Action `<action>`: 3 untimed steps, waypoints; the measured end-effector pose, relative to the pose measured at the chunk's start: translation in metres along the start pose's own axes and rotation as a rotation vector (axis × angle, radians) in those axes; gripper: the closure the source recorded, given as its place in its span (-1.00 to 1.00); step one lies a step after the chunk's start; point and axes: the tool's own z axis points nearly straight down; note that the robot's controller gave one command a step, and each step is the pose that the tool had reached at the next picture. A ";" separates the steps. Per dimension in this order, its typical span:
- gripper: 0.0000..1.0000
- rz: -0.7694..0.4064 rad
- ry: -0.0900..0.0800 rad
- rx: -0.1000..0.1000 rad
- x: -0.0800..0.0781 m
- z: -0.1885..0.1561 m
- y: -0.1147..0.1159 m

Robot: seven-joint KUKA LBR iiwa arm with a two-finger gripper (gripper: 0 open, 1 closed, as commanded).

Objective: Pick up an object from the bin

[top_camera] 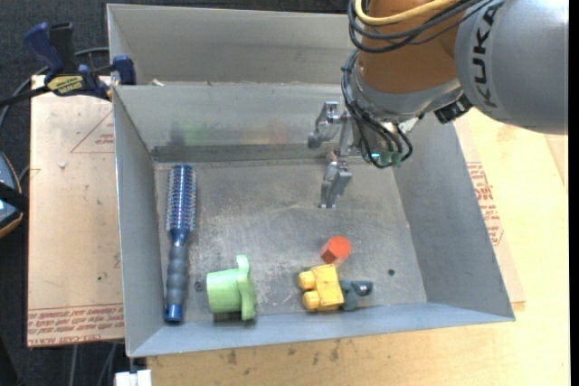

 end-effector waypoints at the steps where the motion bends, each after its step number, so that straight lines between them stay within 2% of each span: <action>1: -1.00 -0.400 -0.018 0.000 0.056 0.164 -0.063; 2: -1.00 -1.015 -0.006 0.001 0.103 0.138 -0.022; 3: -1.00 -1.688 -0.006 0.003 0.120 0.139 0.002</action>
Offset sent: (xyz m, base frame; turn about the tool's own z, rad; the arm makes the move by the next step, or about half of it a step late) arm -0.0607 -0.0648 -0.1676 -0.4038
